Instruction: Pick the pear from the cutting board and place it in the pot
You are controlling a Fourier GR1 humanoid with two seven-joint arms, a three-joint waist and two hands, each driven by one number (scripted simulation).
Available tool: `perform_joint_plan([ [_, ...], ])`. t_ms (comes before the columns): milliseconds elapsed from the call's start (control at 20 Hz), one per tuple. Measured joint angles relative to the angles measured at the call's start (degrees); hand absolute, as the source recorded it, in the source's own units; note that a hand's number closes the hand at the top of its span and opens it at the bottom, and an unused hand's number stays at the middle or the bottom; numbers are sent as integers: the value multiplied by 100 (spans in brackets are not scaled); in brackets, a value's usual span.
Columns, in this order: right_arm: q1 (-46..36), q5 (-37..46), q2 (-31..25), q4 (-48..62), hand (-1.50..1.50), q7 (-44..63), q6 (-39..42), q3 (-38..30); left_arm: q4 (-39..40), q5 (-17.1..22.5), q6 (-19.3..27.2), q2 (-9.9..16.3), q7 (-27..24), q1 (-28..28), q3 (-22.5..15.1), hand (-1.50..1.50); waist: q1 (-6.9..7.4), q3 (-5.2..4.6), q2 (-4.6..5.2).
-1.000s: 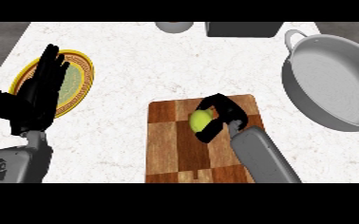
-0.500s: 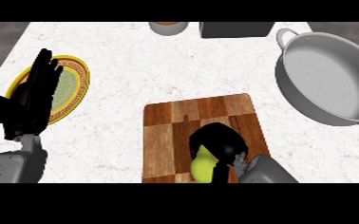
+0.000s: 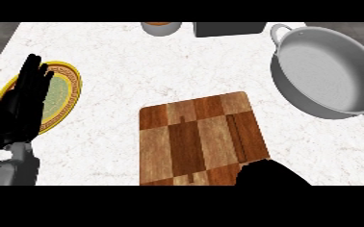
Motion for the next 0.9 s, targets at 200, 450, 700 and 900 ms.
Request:
perform_joint_plan([
  [200, 675, -508, -328, -828, 150, -328, -727, -984, -119, 34, -14, 40, 40, 41, 52, 0, -33, 4, 23],
  [450, 1423, -1345, -543, -1498, 150, -723, -1364, -2466, -130, 23, -55, 19, -9, 56, 23, 0, 17, 2, 59],
  [700, 1969, -2468, -582, -1527, 150, -1126, -1468, -4100, -85, 7, -114, -38, -29, -15, -56, 0, 165, -3, 92],
  [900, 2063, -3402, -672, -1015, 150, -1435, -1048, -5280, -97, -38, -131, -65, 35, -122, -112, 0, 298, -7, 113],
])
